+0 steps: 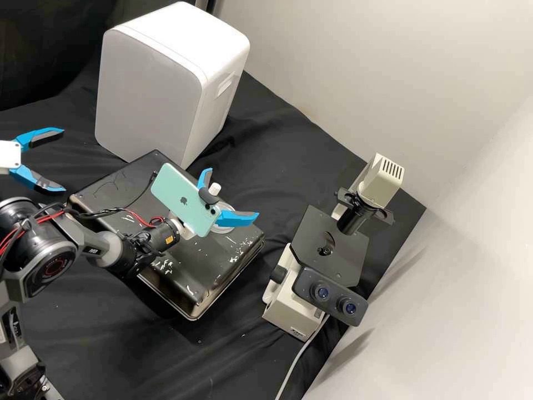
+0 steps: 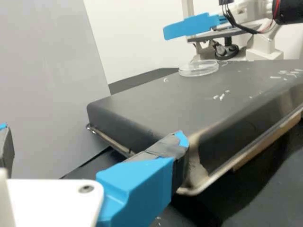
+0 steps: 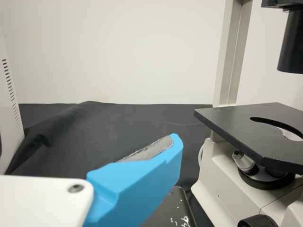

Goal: Place the petri dish on the microscope

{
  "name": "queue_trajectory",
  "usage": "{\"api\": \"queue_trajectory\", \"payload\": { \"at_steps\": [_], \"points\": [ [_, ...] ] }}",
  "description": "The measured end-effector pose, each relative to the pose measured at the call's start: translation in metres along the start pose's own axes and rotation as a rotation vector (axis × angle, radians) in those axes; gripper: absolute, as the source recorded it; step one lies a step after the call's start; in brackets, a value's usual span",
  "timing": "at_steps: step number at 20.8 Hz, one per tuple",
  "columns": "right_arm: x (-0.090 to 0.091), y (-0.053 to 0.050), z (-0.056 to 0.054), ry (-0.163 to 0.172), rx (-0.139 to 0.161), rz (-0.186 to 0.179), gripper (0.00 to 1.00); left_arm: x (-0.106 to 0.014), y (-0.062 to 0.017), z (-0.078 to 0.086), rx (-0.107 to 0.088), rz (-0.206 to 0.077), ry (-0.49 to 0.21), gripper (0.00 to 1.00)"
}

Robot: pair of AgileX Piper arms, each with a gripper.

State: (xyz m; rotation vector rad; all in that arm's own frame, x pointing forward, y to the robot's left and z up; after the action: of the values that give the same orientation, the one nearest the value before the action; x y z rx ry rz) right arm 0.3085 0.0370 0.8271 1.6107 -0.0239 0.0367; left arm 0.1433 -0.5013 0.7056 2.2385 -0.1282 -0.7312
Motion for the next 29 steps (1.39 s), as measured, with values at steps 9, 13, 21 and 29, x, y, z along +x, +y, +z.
{"api": "queue_trajectory", "payload": {
  "at_steps": [9,13,21,29],
  "points": [
    [-0.001,0.0,0.001,0.0,0.0,0.001,1.0,0.0,0.0,0.0,0.0,0.0,0.0,1.0],
    [-0.02,-0.016,0.007,0.002,-0.004,-0.031,1.0,0.0,0.0,0.0,0.0,0.0,0.0,1.0],
    [-0.047,-0.029,0.018,-0.016,-0.02,-0.051,1.0,0.0,0.0,0.0,0.0,0.0,0.0,1.0],
    [-0.049,-0.041,0.033,-0.075,-0.032,-0.087,1.0,0.001,-0.0018,0.0,0.003,-0.01,0.003,1.0]
  ]
}}
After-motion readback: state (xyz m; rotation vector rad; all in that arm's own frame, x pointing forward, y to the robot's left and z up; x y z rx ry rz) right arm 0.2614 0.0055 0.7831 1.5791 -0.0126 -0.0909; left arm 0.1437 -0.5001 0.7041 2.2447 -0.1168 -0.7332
